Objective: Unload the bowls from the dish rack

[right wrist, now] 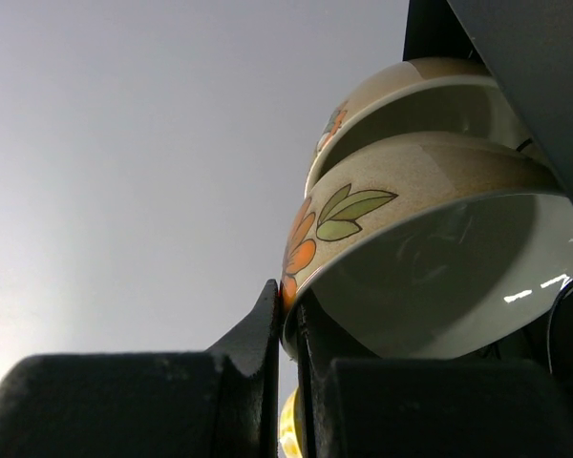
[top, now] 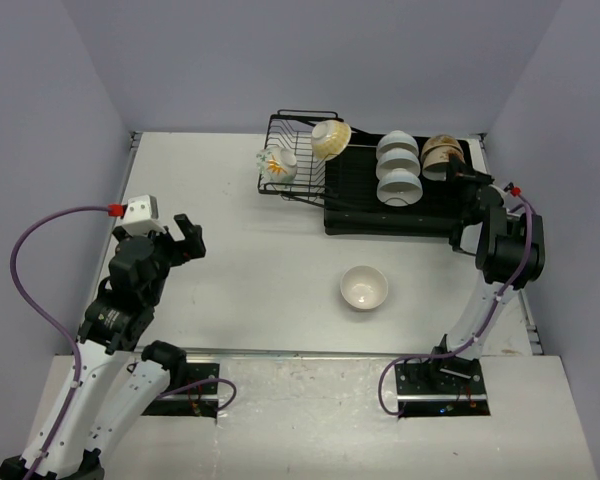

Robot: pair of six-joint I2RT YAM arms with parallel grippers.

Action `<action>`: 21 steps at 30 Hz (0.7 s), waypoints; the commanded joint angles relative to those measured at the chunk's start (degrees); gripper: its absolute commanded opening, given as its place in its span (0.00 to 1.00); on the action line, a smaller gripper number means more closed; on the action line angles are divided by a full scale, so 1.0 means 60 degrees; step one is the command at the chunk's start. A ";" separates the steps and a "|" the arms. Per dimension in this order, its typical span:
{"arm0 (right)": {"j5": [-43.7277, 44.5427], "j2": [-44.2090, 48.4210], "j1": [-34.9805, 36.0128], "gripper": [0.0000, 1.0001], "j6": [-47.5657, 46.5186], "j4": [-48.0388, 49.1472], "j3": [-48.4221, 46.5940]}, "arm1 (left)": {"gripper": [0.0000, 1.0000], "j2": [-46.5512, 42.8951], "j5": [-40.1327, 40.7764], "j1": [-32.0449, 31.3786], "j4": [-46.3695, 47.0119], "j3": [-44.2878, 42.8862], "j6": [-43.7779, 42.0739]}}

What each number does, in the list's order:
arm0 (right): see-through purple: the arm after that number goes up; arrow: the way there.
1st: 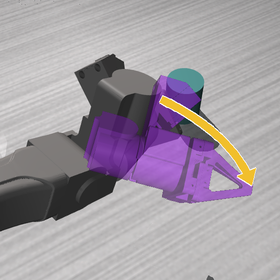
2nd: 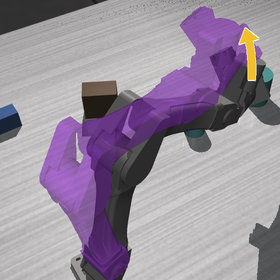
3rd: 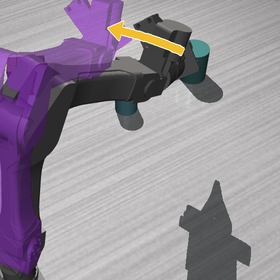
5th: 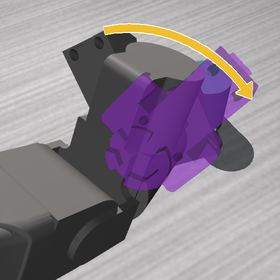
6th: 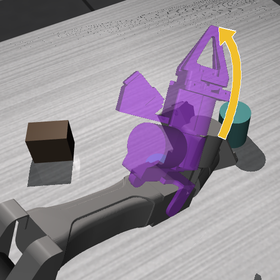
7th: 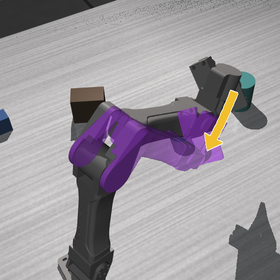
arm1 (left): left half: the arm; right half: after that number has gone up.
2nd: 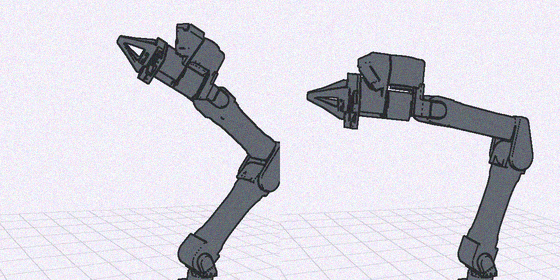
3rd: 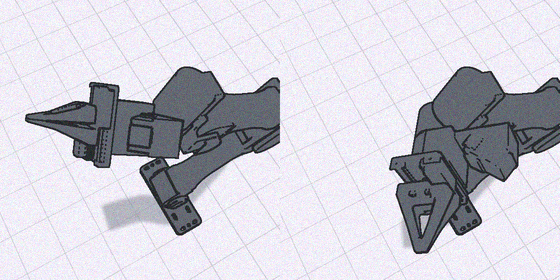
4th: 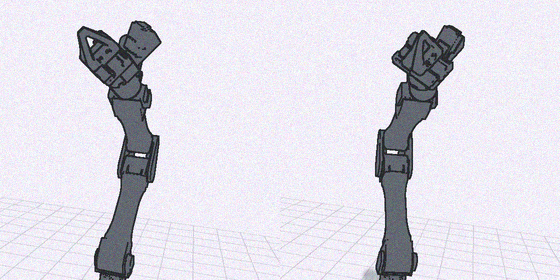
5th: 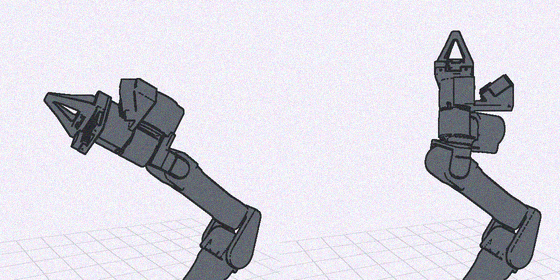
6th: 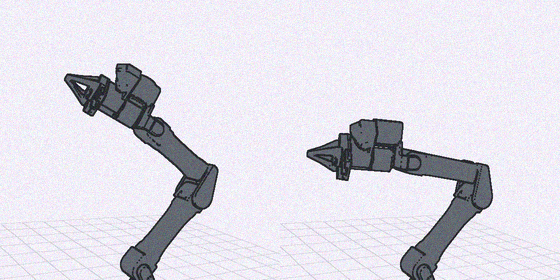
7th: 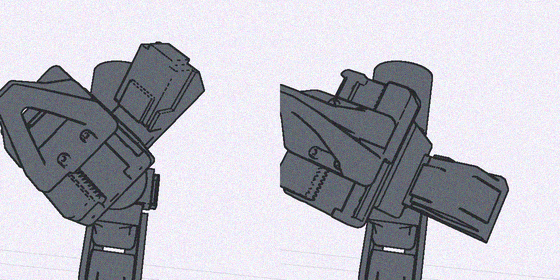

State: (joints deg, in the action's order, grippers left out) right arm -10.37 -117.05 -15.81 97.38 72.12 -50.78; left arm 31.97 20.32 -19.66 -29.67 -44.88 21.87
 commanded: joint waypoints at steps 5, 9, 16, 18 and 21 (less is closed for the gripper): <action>-0.0351 -0.0003 -0.0045 0.00 0.0190 0.3713 -0.0691 | 1.00 0.0048 -0.0134 -0.0048 0.0389 -0.0019 -0.0144; -0.0439 0.0100 -0.0060 0.00 0.0292 0.3713 -0.0764 | 1.00 0.0048 -0.0134 -0.0048 0.0389 -0.0019 -0.0144; -0.0483 0.0188 -0.0060 0.00 0.0454 0.3728 -0.0808 | 1.00 0.0063 -0.0163 -0.0048 0.0375 -0.0019 -0.0144; -0.0454 0.0188 -0.0060 0.00 0.0498 0.3742 -0.0808 | 1.00 0.0048 -0.0178 -0.0048 0.0389 -0.0005 -0.0158; -0.0556 0.0144 -0.0060 0.00 0.0571 0.3757 -0.0925 | 1.00 0.0048 -0.0193 -0.0048 0.0389 -0.0005 -0.0158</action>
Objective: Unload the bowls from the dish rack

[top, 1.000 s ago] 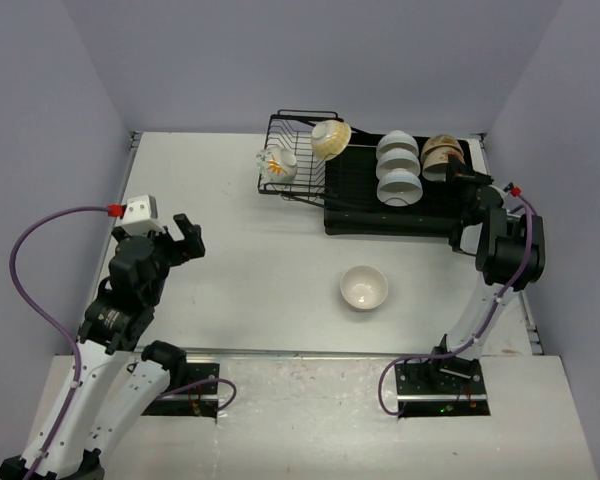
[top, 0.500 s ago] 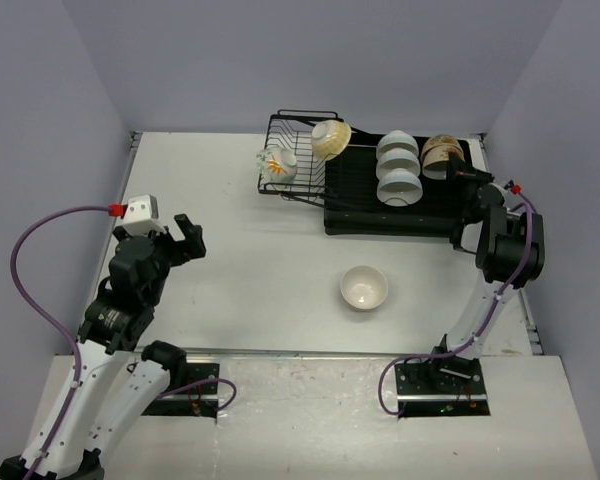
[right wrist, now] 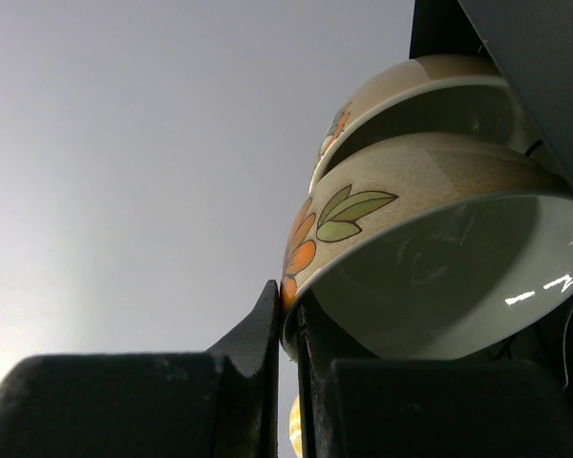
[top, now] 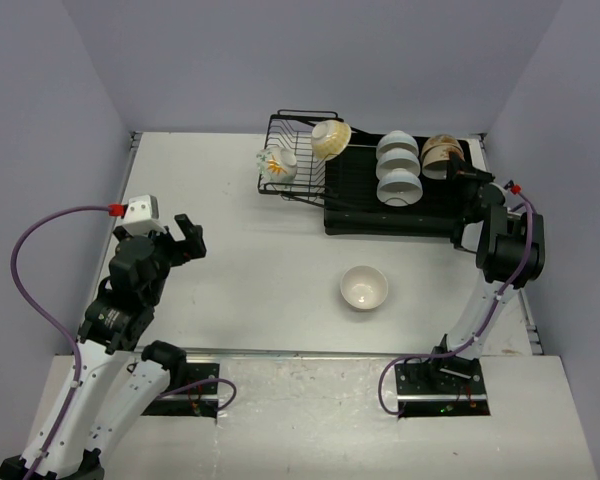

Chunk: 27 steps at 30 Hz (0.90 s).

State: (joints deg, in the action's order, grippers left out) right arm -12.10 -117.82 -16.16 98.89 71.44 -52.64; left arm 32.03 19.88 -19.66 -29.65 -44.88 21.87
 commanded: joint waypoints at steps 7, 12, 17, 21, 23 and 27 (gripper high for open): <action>-0.0547 0.0432 -0.0016 0.00 0.0116 0.3899 -0.0806 | 1.00 0.0052 -0.0120 -0.0034 0.0386 -0.0019 -0.0158; -0.0606 0.0535 -0.0016 0.00 0.0100 0.3899 -0.0704 | 1.00 0.0023 -0.0120 -0.0034 0.0386 -0.0019 -0.0158; -0.0620 0.0608 -0.0016 0.00 0.0144 0.3899 -0.0601 | 1.00 0.0023 -0.0120 -0.0048 0.0386 -0.0019 -0.0158; -0.0767 0.0623 -0.0016 0.00 0.0158 0.3914 -0.0821 | 1.00 0.0008 -0.0149 -0.0034 0.0386 -0.0005 -0.0173; -0.0767 0.0652 -0.0002 0.00 0.0188 0.3914 -0.0894 | 1.00 -0.0006 -0.0134 -0.0034 0.0386 -0.0005 -0.0173; -0.0884 0.0784 -0.0031 0.00 0.0130 0.3914 -0.0938 | 1.00 -0.0006 -0.0134 -0.0034 0.0386 -0.0019 -0.0173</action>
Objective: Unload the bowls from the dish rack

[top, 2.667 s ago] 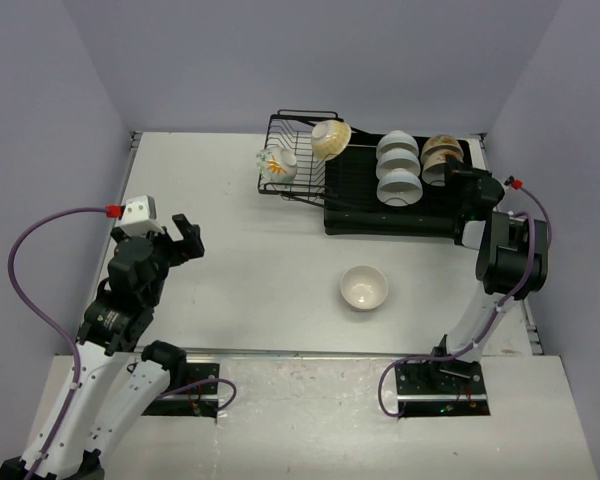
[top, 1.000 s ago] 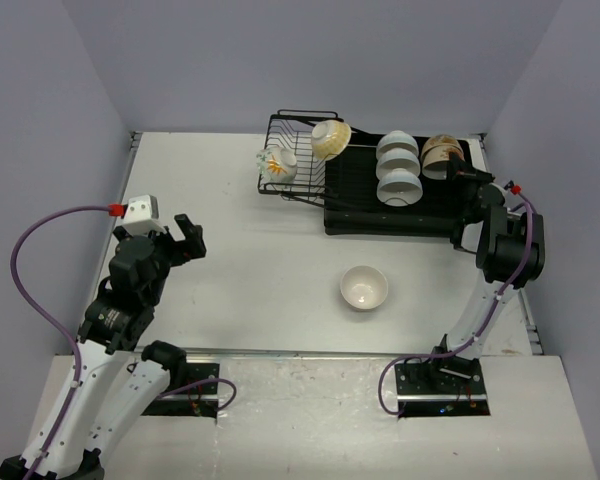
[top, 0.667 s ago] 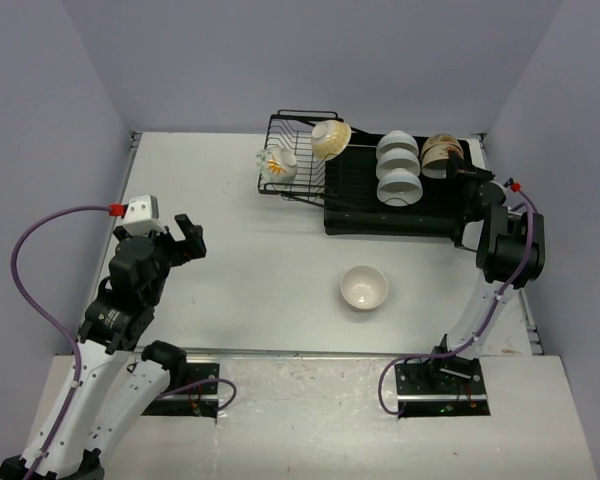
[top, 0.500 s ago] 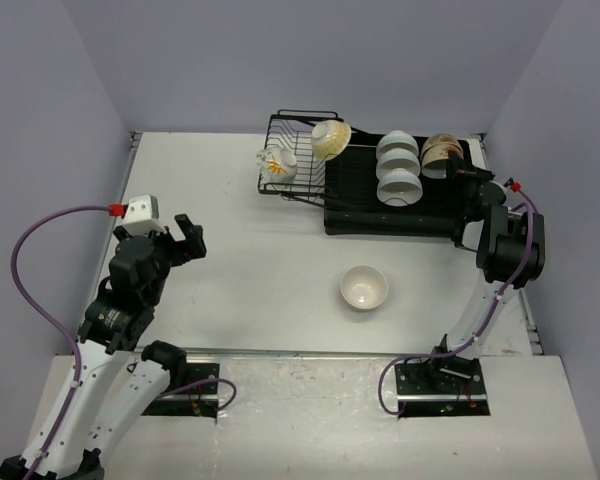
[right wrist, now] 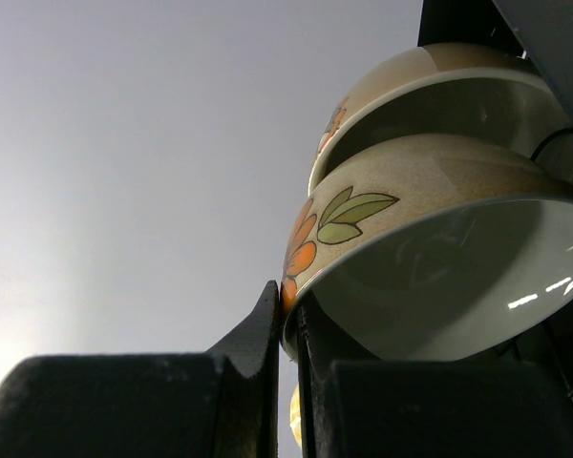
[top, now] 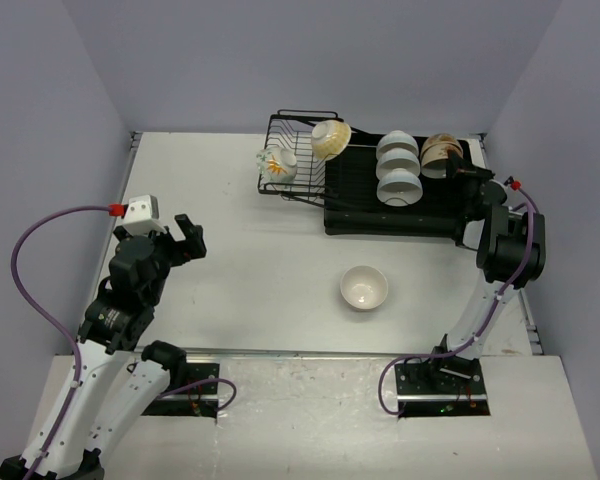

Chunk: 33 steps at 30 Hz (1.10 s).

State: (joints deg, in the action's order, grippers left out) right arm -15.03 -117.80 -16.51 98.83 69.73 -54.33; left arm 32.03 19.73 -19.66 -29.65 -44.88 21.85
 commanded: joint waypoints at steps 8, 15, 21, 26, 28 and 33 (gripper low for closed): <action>-0.0499 0.0927 0.0042 0.00 0.0257 0.4198 -0.0658 | 1.00 -0.0007 -0.0080 -0.0034 0.0386 -0.0005 -0.0169; -0.0703 0.1190 0.0028 0.00 0.0111 0.4213 -0.0716 | 1.00 -0.0021 -0.0094 -0.0034 0.0400 -0.0019 -0.0169; -0.0747 0.1249 0.0013 0.00 0.0199 0.4213 -0.0819 | 1.00 -0.0036 -0.0080 -0.0034 0.0386 -0.0005 -0.0169; -0.0777 0.1351 0.0013 0.00 0.0272 0.4213 -0.0746 | 1.00 -0.0021 -0.0080 -0.0048 0.0386 -0.0019 -0.0169; -0.0806 0.1366 0.0013 0.00 0.0316 0.4213 -0.0716 | 1.00 -0.0021 -0.0080 -0.0034 0.0400 -0.0005 -0.0169; -0.0894 0.1483 -0.0002 0.00 0.0316 0.4213 -0.0774 | 1.00 -0.0006 -0.0080 -0.0034 0.0386 -0.0005 -0.0155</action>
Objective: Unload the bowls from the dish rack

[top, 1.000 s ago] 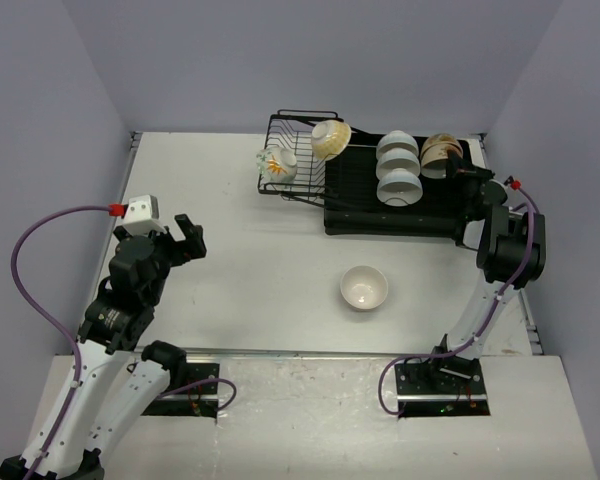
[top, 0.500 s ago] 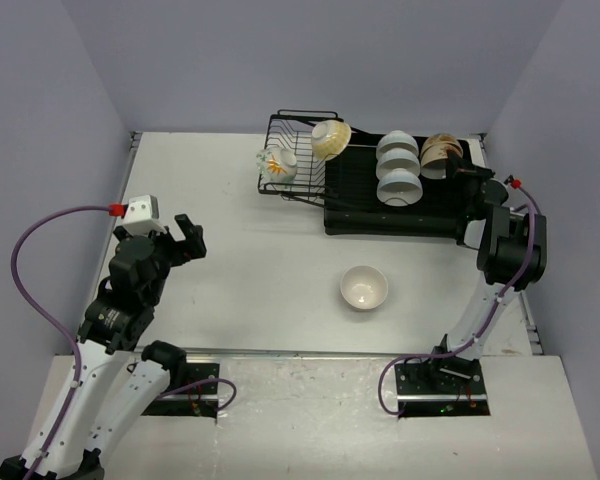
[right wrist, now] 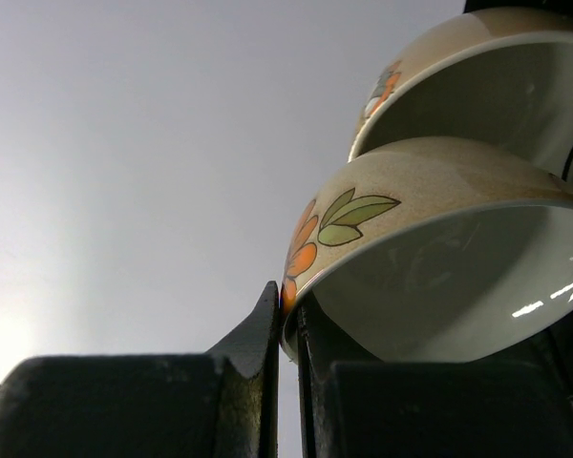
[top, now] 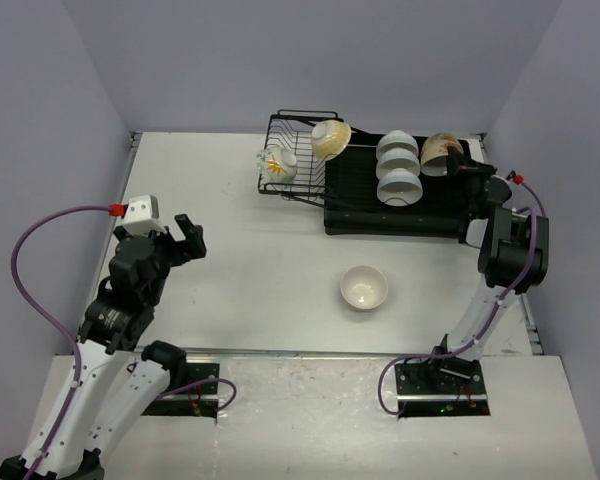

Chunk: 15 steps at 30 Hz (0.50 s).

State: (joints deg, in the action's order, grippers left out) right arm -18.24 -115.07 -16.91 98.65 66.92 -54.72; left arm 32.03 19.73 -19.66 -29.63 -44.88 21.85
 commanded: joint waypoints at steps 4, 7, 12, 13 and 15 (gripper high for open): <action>-0.0461 0.1160 0.0078 0.00 0.0228 0.4682 -0.0651 | 1.00 0.0008 -0.0080 -0.0034 0.0382 -0.0019 -0.0169; -0.0519 0.1175 0.0078 0.00 0.0345 0.4668 -0.0534 | 1.00 0.0008 -0.0065 -0.0034 0.0382 -0.0005 -0.0169; -0.0666 0.1394 0.0078 0.00 0.0375 0.4668 -0.0226 | 1.00 0.0052 -0.0080 -0.0034 0.0382 -0.0019 -0.0169; -0.0666 0.1481 0.0064 0.00 0.0404 0.4668 -0.0182 | 1.00 0.0052 -0.0080 -0.0034 0.0382 -0.0019 -0.0169; -0.0666 0.1570 0.0049 0.00 0.0418 0.4668 -0.0065 | 1.00 0.0052 -0.0080 -0.0034 0.0397 -0.0019 -0.0169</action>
State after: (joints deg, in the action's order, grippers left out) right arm -21.17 -111.31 -16.93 99.50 67.40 -54.30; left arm 32.05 19.73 -19.66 -29.63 -44.88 21.82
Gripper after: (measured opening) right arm 0.035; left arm 0.997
